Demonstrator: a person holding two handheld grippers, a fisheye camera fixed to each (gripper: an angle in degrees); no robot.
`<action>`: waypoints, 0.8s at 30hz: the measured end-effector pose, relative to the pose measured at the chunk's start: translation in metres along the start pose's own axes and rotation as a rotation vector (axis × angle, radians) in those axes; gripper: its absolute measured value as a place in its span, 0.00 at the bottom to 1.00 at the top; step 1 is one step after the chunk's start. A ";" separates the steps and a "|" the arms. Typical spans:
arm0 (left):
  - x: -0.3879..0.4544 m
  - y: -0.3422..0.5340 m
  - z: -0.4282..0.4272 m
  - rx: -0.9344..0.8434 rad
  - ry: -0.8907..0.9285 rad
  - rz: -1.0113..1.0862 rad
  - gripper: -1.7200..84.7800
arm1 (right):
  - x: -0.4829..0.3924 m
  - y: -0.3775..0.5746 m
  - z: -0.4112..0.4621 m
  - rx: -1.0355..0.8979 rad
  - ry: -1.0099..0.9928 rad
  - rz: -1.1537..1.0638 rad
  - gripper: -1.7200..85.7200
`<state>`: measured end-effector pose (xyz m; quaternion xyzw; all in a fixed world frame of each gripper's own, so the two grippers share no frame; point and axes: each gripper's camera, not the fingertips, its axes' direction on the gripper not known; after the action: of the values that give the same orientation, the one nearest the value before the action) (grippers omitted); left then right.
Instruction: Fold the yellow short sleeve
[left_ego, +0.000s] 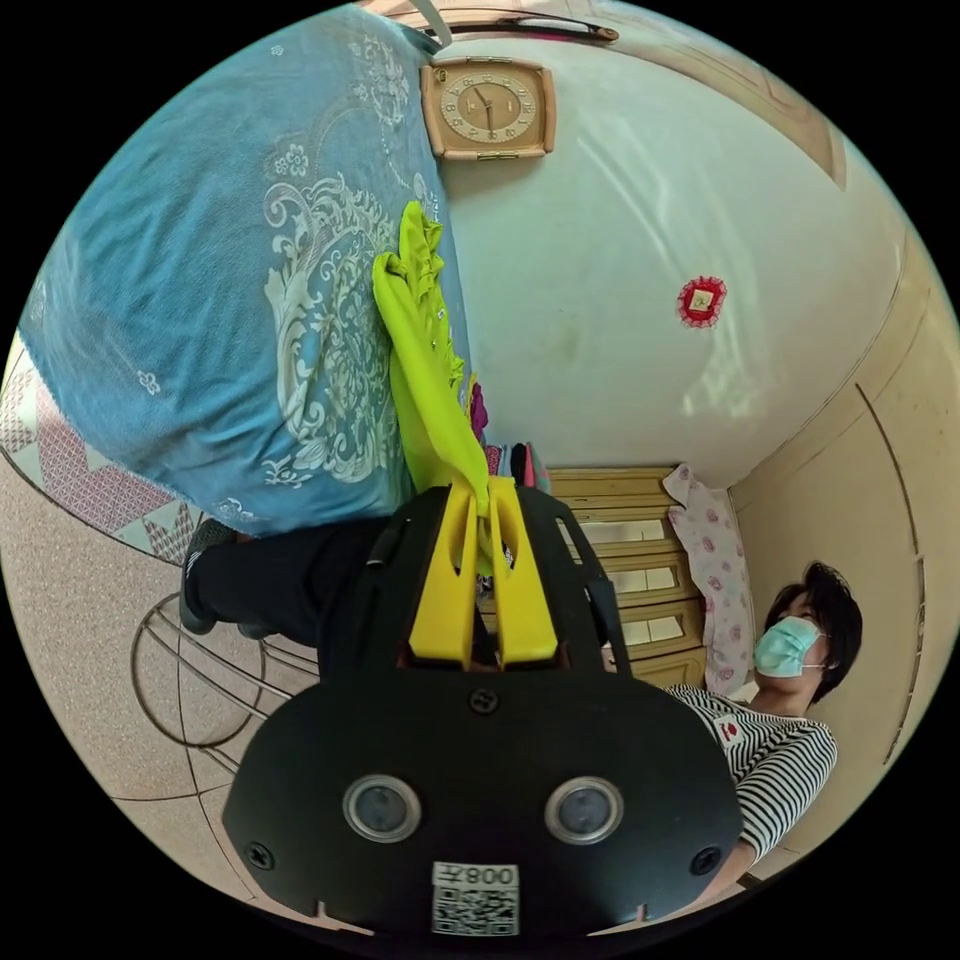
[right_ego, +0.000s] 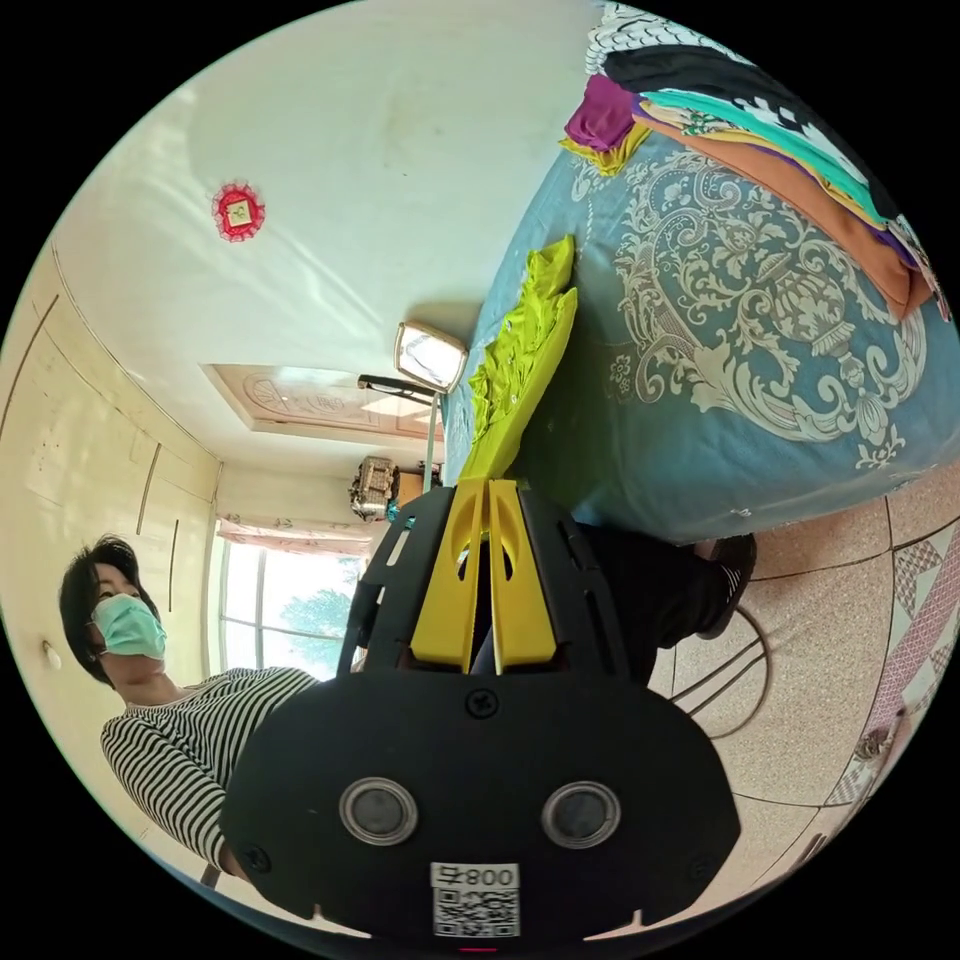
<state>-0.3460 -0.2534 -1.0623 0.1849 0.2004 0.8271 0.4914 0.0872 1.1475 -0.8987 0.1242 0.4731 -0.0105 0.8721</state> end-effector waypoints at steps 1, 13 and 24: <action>0.009 0.001 -0.002 -0.003 0.009 0.008 0.05 | -0.004 0.006 -0.004 0.002 -0.009 -0.012 0.03; 0.089 0.033 -0.032 -0.052 0.025 0.057 0.05 | -0.031 0.080 -0.038 -0.004 -0.029 -0.078 0.02; 0.157 0.055 -0.055 -0.067 0.054 0.114 0.05 | -0.063 0.138 -0.061 -0.003 -0.052 -0.177 0.02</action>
<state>-0.4848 -0.1459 -1.0636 0.1568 0.1748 0.8648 0.4438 0.0213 1.2886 -0.8500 0.0805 0.4594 -0.0899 0.8800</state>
